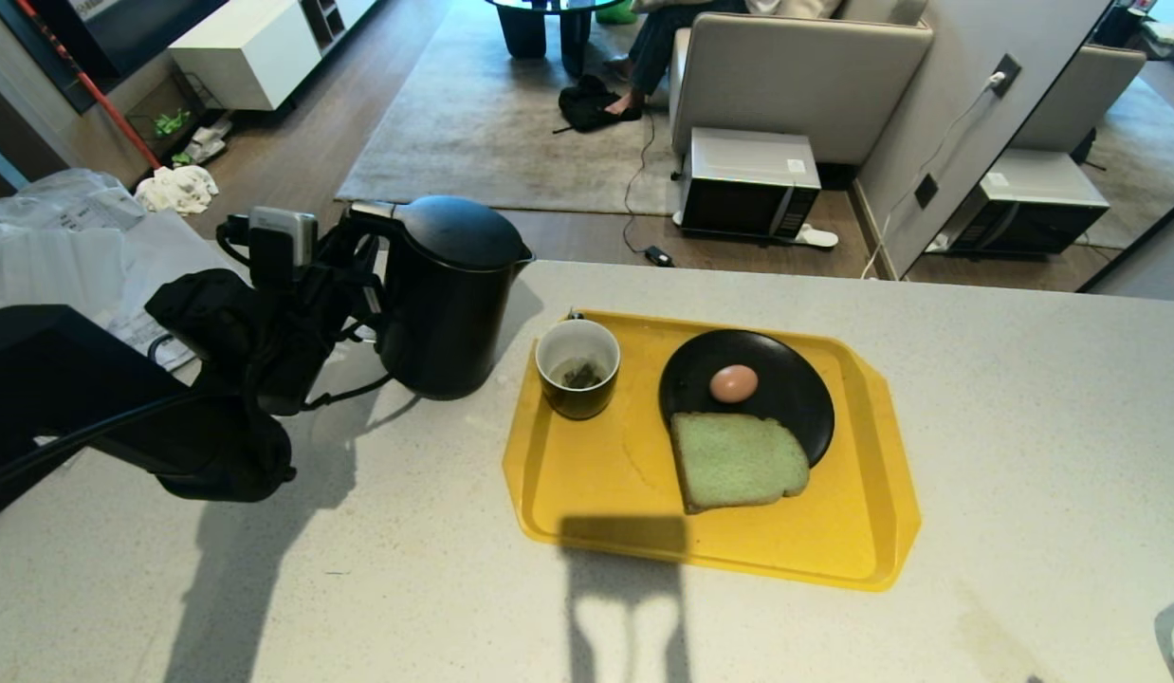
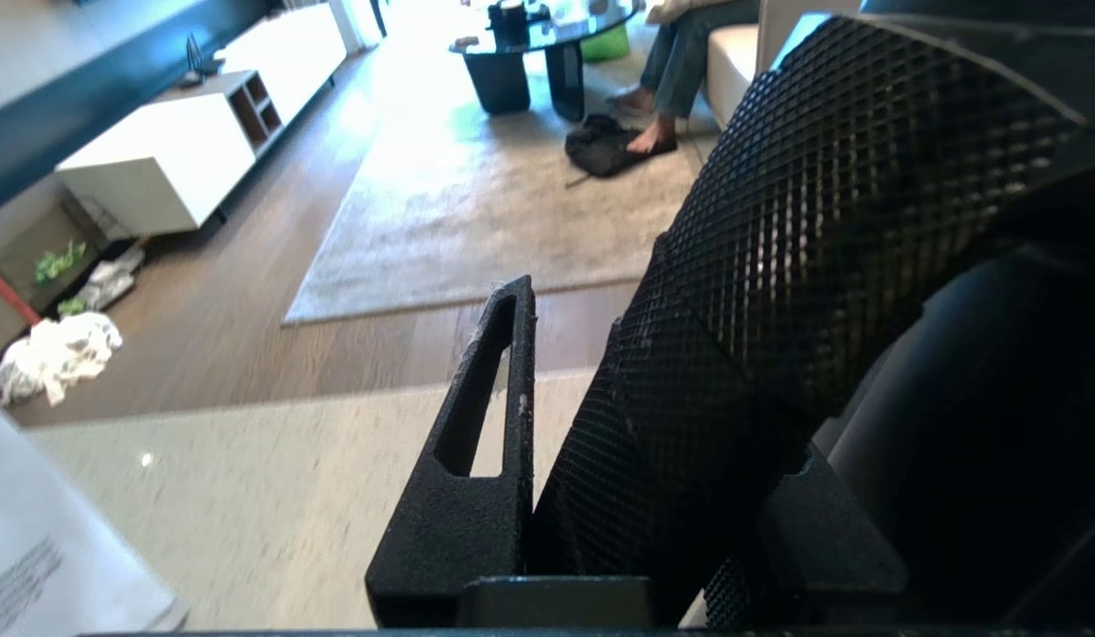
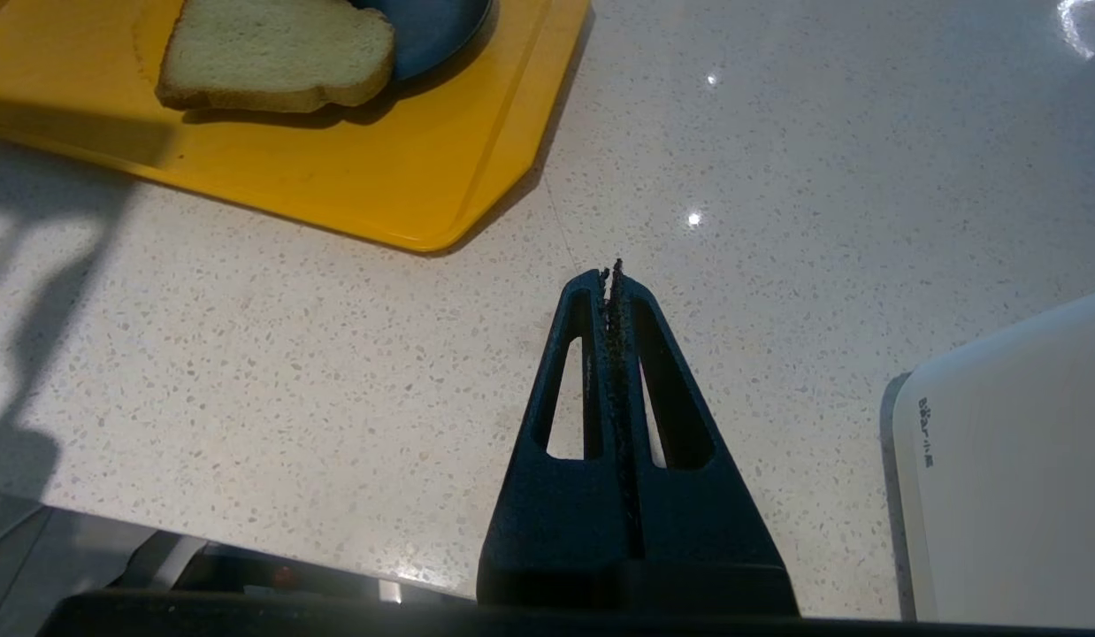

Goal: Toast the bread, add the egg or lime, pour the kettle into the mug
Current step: Put the kettle back

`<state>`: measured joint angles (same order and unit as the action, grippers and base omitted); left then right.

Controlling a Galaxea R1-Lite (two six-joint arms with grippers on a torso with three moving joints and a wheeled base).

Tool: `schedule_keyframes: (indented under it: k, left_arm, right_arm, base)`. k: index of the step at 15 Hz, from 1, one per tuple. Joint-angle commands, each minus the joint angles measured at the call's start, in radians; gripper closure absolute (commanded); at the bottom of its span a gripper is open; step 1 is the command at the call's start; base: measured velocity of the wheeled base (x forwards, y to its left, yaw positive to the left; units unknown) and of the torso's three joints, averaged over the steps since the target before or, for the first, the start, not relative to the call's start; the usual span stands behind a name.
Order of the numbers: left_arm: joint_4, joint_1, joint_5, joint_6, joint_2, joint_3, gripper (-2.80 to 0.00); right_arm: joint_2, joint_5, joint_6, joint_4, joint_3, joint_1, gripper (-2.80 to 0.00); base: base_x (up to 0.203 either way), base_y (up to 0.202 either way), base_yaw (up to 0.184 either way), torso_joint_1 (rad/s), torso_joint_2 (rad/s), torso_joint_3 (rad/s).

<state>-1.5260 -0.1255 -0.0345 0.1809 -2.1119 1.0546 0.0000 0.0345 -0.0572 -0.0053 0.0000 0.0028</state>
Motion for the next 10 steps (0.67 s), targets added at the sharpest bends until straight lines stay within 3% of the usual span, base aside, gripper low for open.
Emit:
schedule_keyframes:
  k: [1, 5, 10]
  left_arm:
    - [-0.004, 0.007, -0.001, 0.003, 0.027, -0.097, 0.00]
    - [-0.004, 0.024, -0.004, 0.013, 0.104, -0.292, 0.00]
    - [-0.004, 0.057, -0.007, 0.045, 0.145, -0.402, 0.00]
  right_arm:
    - [0.000, 0.001, -0.001, -0.001, 0.002, 0.000, 0.00]
    - [0.000, 0.001, -0.001, -0.001, 0.002, 0.000, 0.00]
    - [0.001, 0.001, -0.001, -0.001, 0.002, 0.000, 0.00]
  base:
    - [0.000, 0.000, 0.000, 0.000, 0.00, 0.000]
    - [0.000, 0.000, 0.000, 0.000, 0.00, 0.000]
    - [0.000, 0.000, 0.000, 0.000, 0.00, 0.000]
